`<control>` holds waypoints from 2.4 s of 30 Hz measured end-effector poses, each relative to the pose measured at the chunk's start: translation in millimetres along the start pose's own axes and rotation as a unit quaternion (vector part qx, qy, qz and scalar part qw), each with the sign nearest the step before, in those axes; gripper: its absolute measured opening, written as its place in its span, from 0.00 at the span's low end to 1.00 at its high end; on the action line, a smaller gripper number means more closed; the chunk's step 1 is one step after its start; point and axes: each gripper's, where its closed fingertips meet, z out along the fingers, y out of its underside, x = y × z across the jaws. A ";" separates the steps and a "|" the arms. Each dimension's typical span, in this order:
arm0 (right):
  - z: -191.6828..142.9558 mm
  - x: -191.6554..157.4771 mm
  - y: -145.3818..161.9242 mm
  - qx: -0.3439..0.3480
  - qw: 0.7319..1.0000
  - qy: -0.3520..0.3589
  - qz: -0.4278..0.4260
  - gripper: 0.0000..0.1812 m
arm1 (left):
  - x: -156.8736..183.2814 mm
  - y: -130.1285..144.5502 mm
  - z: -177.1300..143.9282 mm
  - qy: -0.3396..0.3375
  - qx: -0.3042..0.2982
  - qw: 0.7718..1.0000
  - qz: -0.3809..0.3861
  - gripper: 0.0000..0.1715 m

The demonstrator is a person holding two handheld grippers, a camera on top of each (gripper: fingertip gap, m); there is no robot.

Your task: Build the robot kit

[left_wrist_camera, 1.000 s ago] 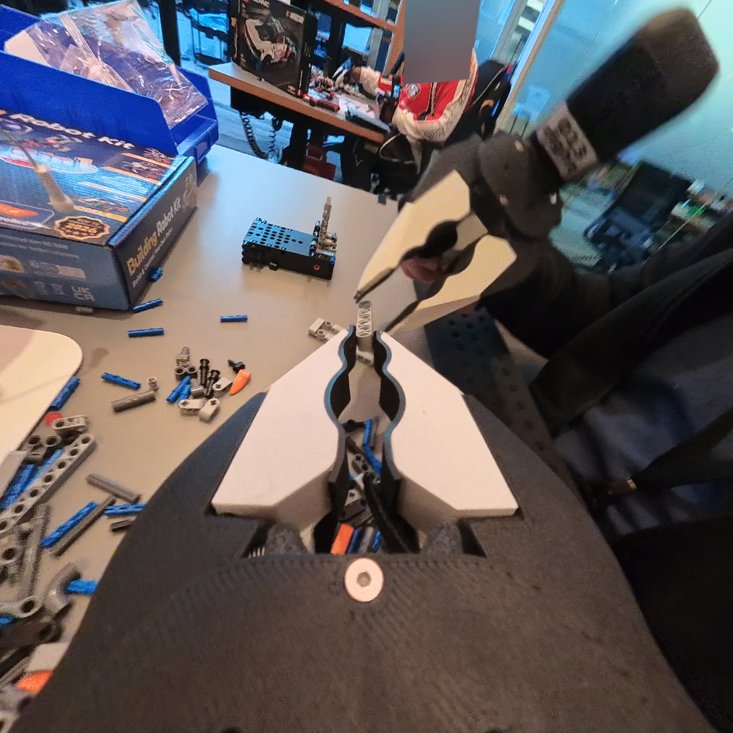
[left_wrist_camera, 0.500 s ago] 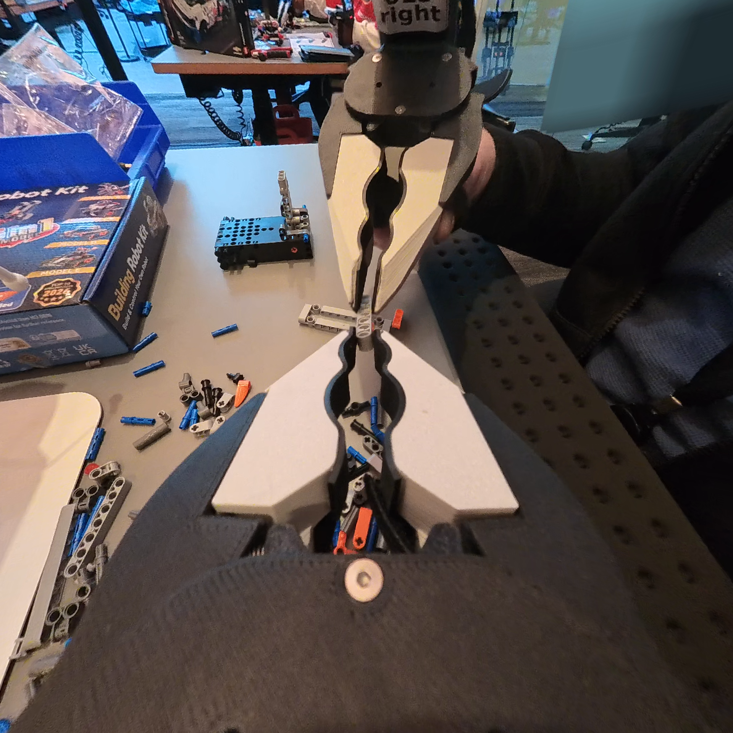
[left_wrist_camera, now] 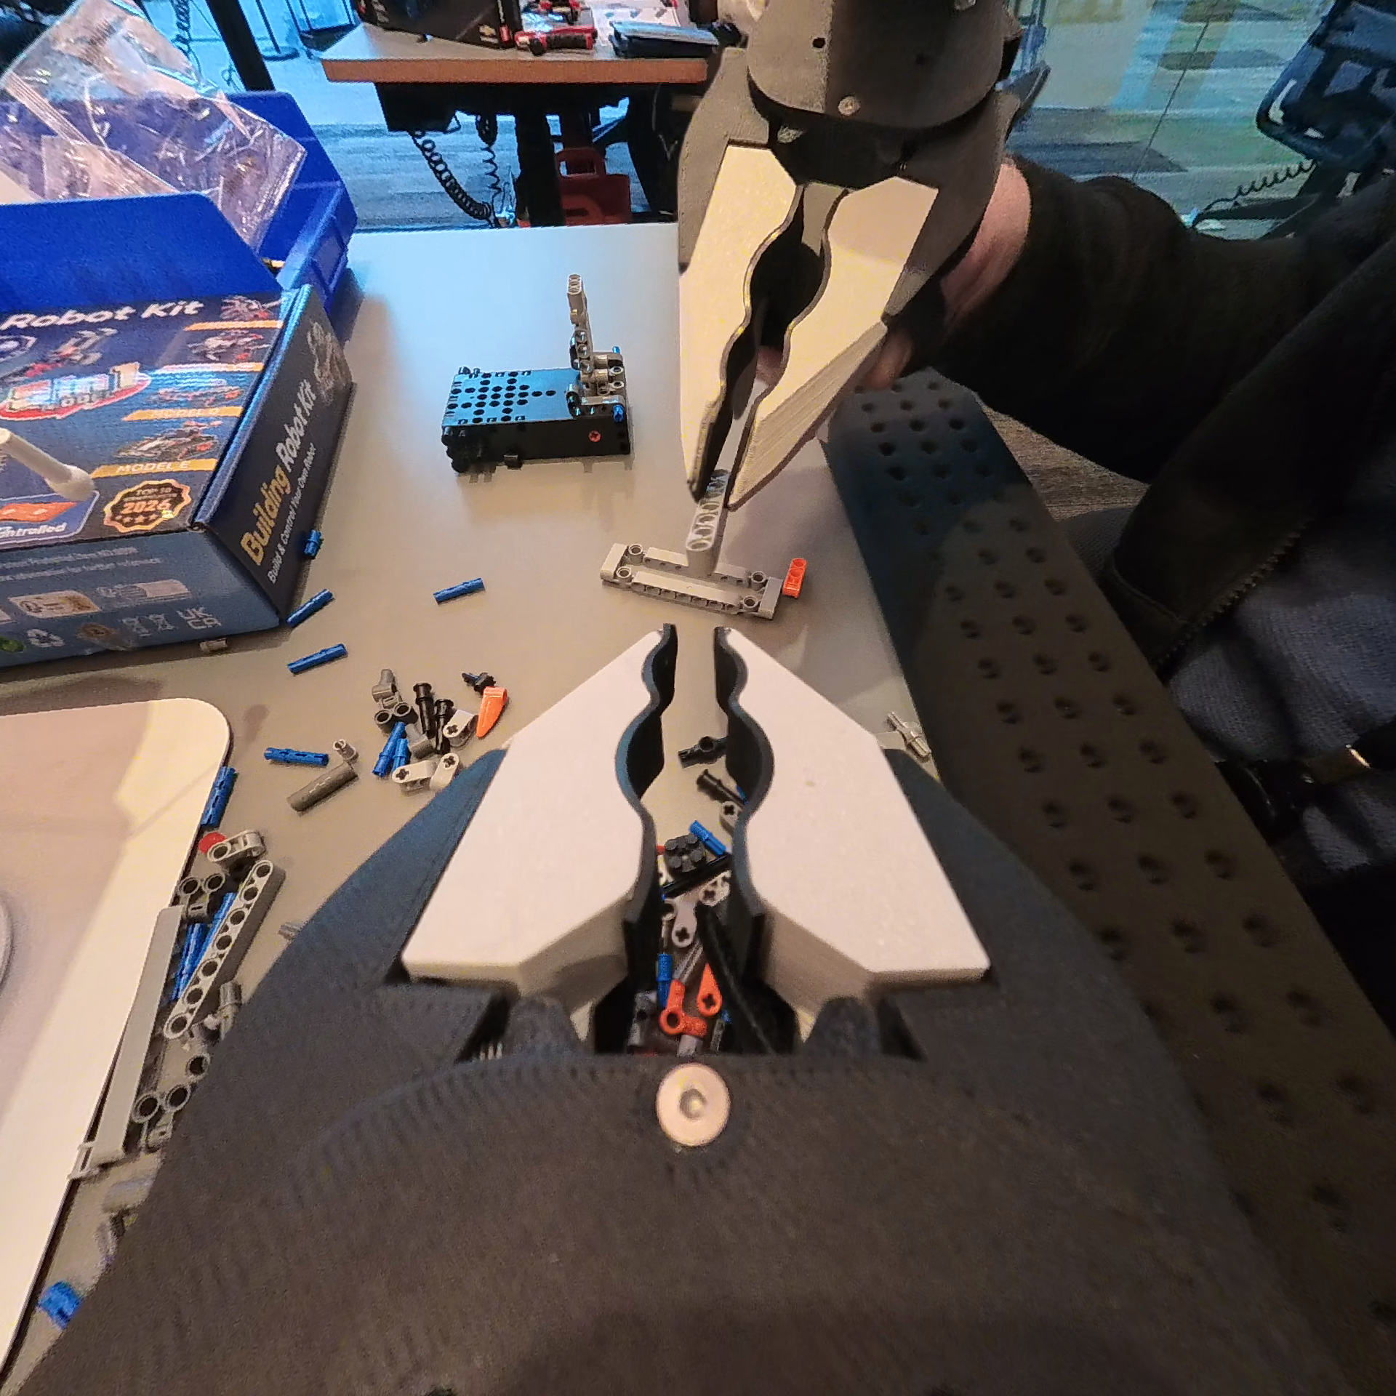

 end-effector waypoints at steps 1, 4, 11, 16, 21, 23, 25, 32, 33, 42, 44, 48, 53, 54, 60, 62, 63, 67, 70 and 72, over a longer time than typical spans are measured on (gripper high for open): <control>-0.8 -0.9 1.0 -0.001 1.000 0.000 -0.001 0.03 | 0.5 0.3 0.7 0.001 -0.001 1.000 0.000 0.04; -4.2 -0.7 4.2 0.000 1.000 0.005 0.003 0.03 | -1.5 4.7 1.9 -0.008 -0.015 1.000 0.006 0.05; -17.7 7.4 16.6 -0.005 0.999 0.028 0.018 0.03 | -3.7 14.6 5.2 -0.012 -0.037 0.999 0.006 0.04; -26.6 10.7 27.5 -0.017 0.999 0.042 0.025 0.02 | -3.3 19.6 7.6 -0.012 -0.050 0.999 0.008 0.04; -32.3 13.0 36.5 -0.028 0.998 0.053 0.031 0.03 | -5.3 21.6 6.2 -0.017 -0.059 0.998 0.010 0.04; -32.8 16.0 40.6 -0.038 0.997 0.063 0.029 0.03 | -7.3 22.4 4.3 -0.021 -0.063 0.998 0.012 0.04; -32.5 18.3 43.9 -0.049 0.996 0.070 0.024 0.03 | -9.2 23.4 2.6 -0.025 -0.068 0.997 0.013 0.04; -40.4 30.8 71.6 -0.109 0.987 0.114 0.030 0.03 | -14.6 30.1 -4.9 -0.037 -0.091 0.995 0.022 0.04; -43.2 33.9 79.2 -0.123 0.984 0.126 0.032 0.03 | -16.2 30.9 -6.3 -0.040 -0.093 0.995 0.022 0.04; -61.4 37.6 132.3 -0.197 0.964 0.162 0.071 0.03 | -39.1 32.6 -33.6 -0.088 -0.119 0.989 0.028 0.05; -61.8 35.3 136.9 -0.200 0.964 0.158 0.076 0.03 | -48.1 33.7 -45.9 -0.109 -0.127 0.985 0.030 0.05; -61.1 35.6 142.6 -0.208 0.962 0.156 0.080 0.03 | -64.6 34.9 -69.1 -0.141 -0.130 0.981 0.013 0.05; -58.2 32.4 141.0 -0.212 0.964 0.140 0.080 0.07 | -72.8 41.6 -82.1 -0.153 -0.139 0.978 -0.010 0.04; -57.7 31.2 139.7 -0.211 0.965 0.135 0.080 0.09 | -73.7 43.4 -82.4 -0.155 -0.142 0.978 -0.012 0.04; -57.7 34.4 109.9 -0.180 0.972 0.137 0.065 0.08 | -74.5 57.4 -73.6 -0.151 -0.168 0.974 -0.027 0.04; -37.7 28.4 84.6 -0.157 0.980 0.112 0.049 0.07 | -77.2 64.0 -68.8 -0.152 -0.178 0.972 -0.035 0.04; -23.0 26.2 70.4 -0.147 0.983 0.099 0.040 0.07 | -78.7 66.7 -66.9 -0.155 -0.183 0.970 -0.037 0.04; 49.5 29.5 24.9 -0.120 0.990 0.044 0.051 0.05 | -85.9 73.3 -66.3 -0.177 -0.197 0.963 -0.041 0.04; 106.6 37.9 11.4 -0.120 0.987 0.004 0.104 0.03 | -88.5 77.4 -67.0 -0.181 -0.199 0.962 -0.046 0.04; 134.2 40.9 12.8 -0.142 0.984 -0.001 0.111 0.04 | -89.7 77.9 -67.5 -0.183 -0.195 0.962 -0.051 0.04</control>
